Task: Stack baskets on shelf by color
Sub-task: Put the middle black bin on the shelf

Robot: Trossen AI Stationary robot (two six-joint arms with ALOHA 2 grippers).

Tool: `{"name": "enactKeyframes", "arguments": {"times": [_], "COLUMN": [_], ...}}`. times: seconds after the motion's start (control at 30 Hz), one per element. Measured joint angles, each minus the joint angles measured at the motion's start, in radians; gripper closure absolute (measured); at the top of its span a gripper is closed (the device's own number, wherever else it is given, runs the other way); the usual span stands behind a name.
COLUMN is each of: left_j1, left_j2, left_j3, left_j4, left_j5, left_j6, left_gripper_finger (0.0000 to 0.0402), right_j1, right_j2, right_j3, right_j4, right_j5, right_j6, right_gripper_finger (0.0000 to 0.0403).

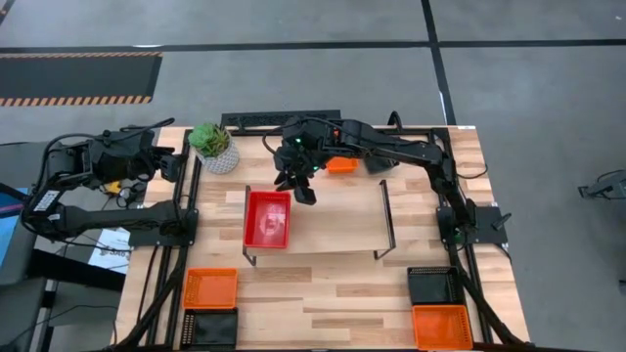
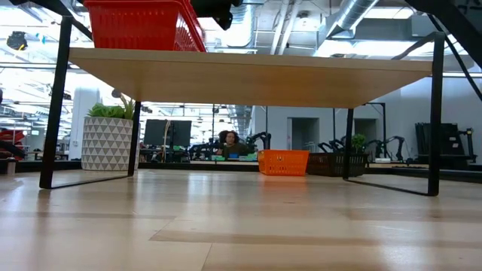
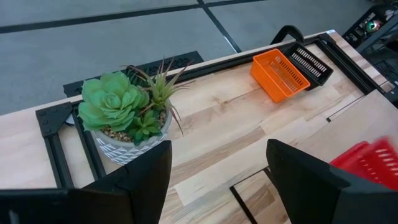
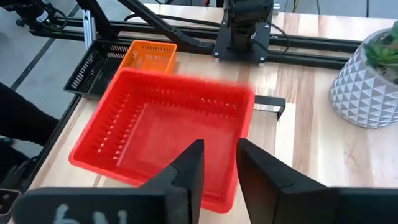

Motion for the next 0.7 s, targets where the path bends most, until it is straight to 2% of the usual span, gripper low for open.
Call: {"name": "enactKeyframes", "arguments": {"times": [0.23,0.43,0.57,0.7], "left_j1": [0.0,0.0,0.0,0.0], "left_j2": [0.0,0.0,0.0,0.0], "left_j3": [0.0,0.0,0.0,0.0], "left_j4": [0.0,0.0,0.002,0.003], "left_j5": [0.0,0.0,0.0,-0.001], "left_j6": [0.0,0.0,0.0,0.0], "left_gripper_finger": [0.0152,0.0152,0.0152,0.0152], "right_j1": [-0.012,-0.034,-0.05,-0.047], "right_j2": [-0.036,-0.104,-0.204,-0.285], "right_j3": [-0.001,-0.002,0.002,0.001], "right_j4": [0.078,0.045,-0.071,-0.308], "right_j5": [0.01,0.009,0.023,0.148], "right_j6": [0.017,0.14,0.272,0.42], "right_gripper_finger": [0.0268,0.0266,0.0266,0.0267]}}
